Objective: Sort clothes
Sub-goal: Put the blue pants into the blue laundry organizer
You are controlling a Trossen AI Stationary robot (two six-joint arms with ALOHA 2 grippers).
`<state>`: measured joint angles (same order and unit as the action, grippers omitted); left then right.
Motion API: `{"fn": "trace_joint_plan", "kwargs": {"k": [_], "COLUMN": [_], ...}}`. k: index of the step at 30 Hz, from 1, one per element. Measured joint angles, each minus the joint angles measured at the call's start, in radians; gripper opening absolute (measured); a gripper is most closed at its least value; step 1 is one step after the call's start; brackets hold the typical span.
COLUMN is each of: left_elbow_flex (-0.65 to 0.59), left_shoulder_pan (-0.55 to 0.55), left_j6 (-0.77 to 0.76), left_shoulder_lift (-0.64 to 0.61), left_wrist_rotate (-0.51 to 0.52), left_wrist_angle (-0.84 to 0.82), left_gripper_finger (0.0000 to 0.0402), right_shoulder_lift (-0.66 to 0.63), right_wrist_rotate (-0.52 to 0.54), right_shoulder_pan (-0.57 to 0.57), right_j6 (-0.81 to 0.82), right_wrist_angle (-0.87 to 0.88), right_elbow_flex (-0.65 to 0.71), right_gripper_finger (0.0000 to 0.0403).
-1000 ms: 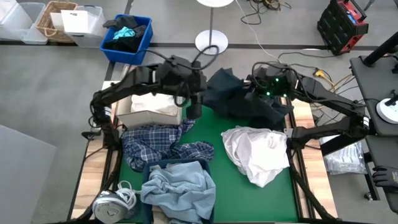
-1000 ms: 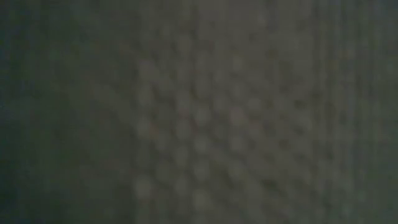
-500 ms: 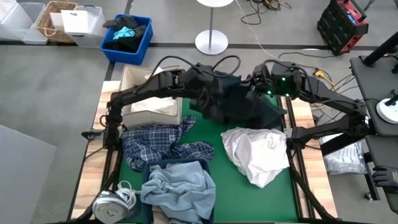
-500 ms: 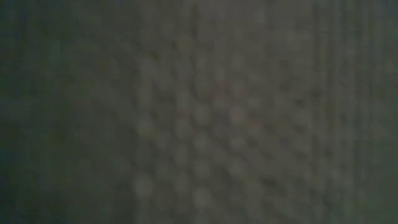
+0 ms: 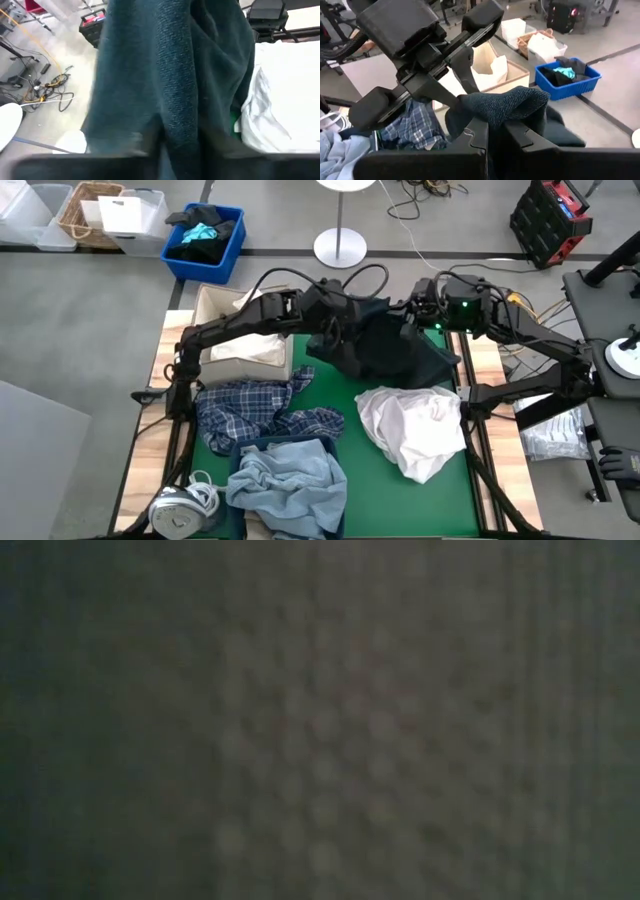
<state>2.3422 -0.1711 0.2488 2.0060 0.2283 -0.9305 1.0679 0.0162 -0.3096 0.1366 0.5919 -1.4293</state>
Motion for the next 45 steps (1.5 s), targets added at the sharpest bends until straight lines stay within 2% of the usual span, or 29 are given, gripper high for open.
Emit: {"fn": "trace_joint_plan", "kwargs": {"k": [2, 7, 10, 23, 27, 32, 39, 45], "left_elbow_flex": [0.012, 0.01, 0.009, 0.011, 0.012, 0.012, 0.012, 0.012], "left_shoulder_pan": [-0.001, -0.001, -0.005, -0.014, -0.013, -0.013, -0.013, -0.013], "left_j6": [0.01, 0.038, 0.041, 0.028, 0.02, 0.014, -0.006, -0.022], "left_shoulder_lift": [0.0, -0.053, -0.11, -0.276, -0.295, -0.296, -0.296, -0.294], "left_wrist_rotate": [0.0, 0.001, -0.012, -0.247, -0.262, -0.39, -0.404, -0.404], "left_wrist_angle": [0.002, 0.045, 0.091, 0.375, 0.428, 0.461, 0.484, 0.485], "left_gripper_finger": [0.0017, 0.0004, 0.0003, 0.0001, 0.0001, 0.0, 0.0, 0.0], "right_shoulder_lift": [0.0, 0.0, 0.0, 0.02, 0.05, 0.135, 0.276, 0.38], "right_wrist_rotate": [0.001, 0.089, 0.095, 0.051, -0.06, -0.203, -0.391, -0.453], "right_shoulder_pan": [0.0, 0.0, 0.0, 0.0, 0.0, 0.0, 0.007, 0.037], "right_j6": [-0.005, -0.005, 0.001, 0.013, 0.016, -0.03, -0.087, -0.136], "right_wrist_angle": [-0.003, -0.01, -0.014, 0.0, 0.001, 0.003, 0.005, 0.005], "right_elbow_flex": [-0.005, -0.023, -0.031, -0.166, -0.222, -0.293, -0.42, -0.537], "right_gripper_finger": [0.0012, 0.0016, 0.0038, 0.025, 0.0306, 0.0351, 0.0363, 0.0363]}}
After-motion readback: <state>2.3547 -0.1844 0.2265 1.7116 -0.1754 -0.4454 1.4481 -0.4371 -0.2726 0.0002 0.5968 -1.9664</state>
